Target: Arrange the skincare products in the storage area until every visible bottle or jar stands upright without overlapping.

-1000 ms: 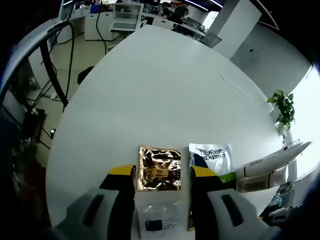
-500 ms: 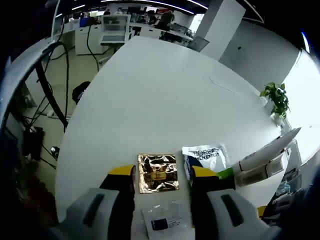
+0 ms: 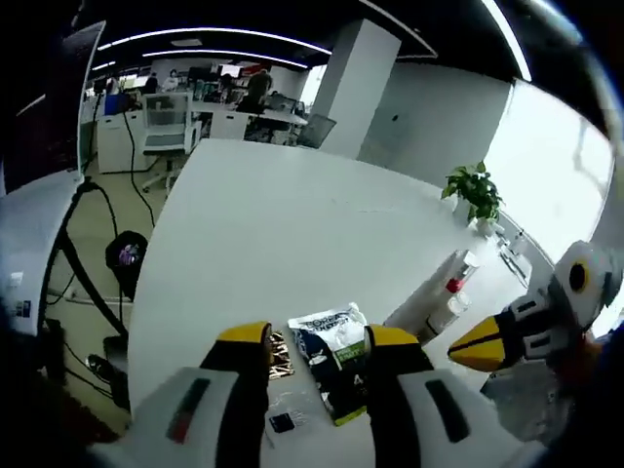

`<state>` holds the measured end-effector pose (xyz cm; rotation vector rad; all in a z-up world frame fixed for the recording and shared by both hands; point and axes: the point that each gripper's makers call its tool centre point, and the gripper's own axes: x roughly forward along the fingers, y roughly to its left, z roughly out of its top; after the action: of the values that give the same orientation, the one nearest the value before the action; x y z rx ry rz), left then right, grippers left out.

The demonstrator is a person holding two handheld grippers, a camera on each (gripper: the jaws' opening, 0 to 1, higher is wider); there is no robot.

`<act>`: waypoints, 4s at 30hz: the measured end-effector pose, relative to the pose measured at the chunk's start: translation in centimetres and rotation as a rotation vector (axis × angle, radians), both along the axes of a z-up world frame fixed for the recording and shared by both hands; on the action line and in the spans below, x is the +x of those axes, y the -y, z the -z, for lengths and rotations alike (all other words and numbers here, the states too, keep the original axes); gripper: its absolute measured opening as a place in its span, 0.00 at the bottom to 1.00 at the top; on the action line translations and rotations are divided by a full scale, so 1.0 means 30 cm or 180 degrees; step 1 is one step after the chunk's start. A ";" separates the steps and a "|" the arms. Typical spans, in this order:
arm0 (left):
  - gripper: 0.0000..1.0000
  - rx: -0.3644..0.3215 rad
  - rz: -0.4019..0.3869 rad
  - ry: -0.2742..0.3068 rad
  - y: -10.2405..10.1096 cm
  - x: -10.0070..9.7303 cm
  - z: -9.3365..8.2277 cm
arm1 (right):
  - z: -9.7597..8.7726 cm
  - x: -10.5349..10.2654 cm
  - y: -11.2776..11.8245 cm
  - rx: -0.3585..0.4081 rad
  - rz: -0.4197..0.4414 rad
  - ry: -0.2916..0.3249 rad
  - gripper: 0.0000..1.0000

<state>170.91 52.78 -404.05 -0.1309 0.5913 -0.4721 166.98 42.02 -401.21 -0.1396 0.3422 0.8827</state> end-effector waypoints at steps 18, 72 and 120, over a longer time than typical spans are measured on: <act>0.60 0.0700 0.0060 0.1061 -0.106 -0.261 -0.066 | -0.101 -0.140 0.597 0.0328 0.1094 0.0806 0.47; 0.34 0.0481 -0.0216 0.1089 -0.122 -0.384 0.020 | 0.079 -0.246 0.618 0.0553 0.1639 0.0188 0.29; 0.23 0.0999 -0.0473 0.1208 -0.184 -0.386 0.004 | 0.235 -0.289 0.573 0.0020 0.1237 -0.0534 0.17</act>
<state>159.33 58.31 -404.18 0.2101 0.2742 -0.2454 158.32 24.84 -408.26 0.0087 0.5036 0.5111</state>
